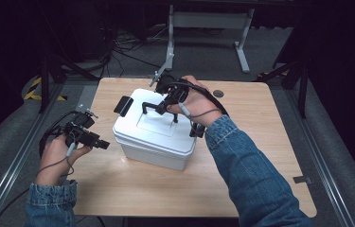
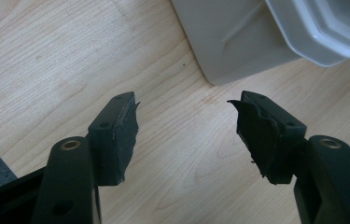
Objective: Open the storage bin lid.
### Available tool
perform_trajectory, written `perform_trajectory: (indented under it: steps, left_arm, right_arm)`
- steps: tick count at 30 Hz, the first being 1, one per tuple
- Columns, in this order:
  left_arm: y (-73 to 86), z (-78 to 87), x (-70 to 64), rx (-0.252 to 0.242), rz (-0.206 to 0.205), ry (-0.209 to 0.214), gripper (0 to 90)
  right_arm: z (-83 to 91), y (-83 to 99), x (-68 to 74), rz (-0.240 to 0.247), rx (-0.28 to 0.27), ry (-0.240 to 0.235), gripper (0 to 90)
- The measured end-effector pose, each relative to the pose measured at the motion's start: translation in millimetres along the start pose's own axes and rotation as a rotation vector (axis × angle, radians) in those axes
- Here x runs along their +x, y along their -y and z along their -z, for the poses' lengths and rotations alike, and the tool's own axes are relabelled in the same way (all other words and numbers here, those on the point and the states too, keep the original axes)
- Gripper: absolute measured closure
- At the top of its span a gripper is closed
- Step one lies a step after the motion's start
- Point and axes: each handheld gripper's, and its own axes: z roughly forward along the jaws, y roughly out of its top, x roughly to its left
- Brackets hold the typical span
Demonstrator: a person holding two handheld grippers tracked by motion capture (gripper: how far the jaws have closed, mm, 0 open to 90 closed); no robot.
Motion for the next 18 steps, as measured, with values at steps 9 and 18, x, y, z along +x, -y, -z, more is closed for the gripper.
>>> perform_trajectory:
  steps: [9, 18]
  left_arm:
    - [-0.2, -0.5, -0.2, 0.004, 0.001, -0.002, 38.8]
    - [1.4, -1.7, 2.5, 0.007, 0.01, -0.004, 38.7]
  right_arm:
    - [20.1, 5.8, -4.0, -0.017, -0.026, 0.019, 84.7]
    - [34.5, 23.8, -10.1, -0.037, -0.027, 0.055, 84.7]
